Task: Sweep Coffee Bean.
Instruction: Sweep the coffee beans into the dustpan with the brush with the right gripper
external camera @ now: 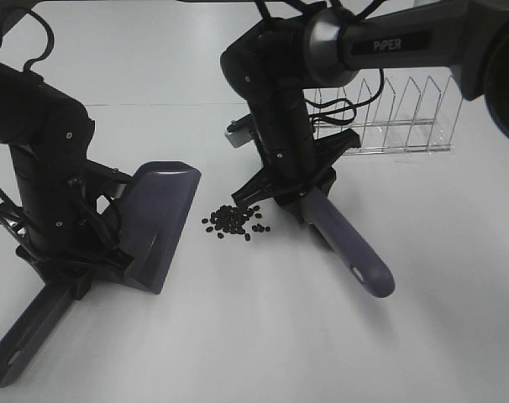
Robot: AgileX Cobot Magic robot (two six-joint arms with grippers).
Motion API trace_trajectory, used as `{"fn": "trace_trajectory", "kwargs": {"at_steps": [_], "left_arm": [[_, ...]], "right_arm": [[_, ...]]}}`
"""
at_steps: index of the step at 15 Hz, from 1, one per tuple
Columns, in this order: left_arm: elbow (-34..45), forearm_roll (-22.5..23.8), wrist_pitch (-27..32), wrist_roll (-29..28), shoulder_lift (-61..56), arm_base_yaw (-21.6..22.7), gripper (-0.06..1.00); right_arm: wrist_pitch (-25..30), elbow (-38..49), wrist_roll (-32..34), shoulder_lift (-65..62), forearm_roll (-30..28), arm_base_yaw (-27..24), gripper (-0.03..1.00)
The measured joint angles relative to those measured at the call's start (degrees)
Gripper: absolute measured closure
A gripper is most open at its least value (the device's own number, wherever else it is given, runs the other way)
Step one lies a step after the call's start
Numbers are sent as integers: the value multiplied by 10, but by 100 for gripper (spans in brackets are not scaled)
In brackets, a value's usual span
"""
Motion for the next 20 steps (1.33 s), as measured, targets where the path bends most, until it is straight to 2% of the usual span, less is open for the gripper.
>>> {"fn": "trace_trajectory", "kwargs": {"at_steps": [3, 6, 8, 13, 15, 16, 18, 20], "left_arm": [[0, -2, 0, 6, 0, 0, 59], [0, -2, 0, 6, 0, 0, 59], [0, -2, 0, 6, 0, 0, 59], [0, -2, 0, 7, 0, 0, 59], [0, -2, 0, 7, 0, 0, 59], [0, -2, 0, 7, 0, 0, 59], [0, -3, 0, 8, 0, 0, 59], [0, -3, 0, 8, 0, 0, 59]], "right_arm": [[5, -36, 1, 28, 47, 22, 68], [-16, -57, 1, 38, 150, 22, 68], [-54, -59, 1, 38, 215, 22, 68], [-192, -59, 6, 39, 375, 22, 68], [-207, -59, -9, 40, 418, 22, 68], [-208, -59, -38, 42, 472, 15, 68], [-199, -59, -62, 44, 509, 1, 68], [-197, -59, -77, 41, 522, -11, 68]]}}
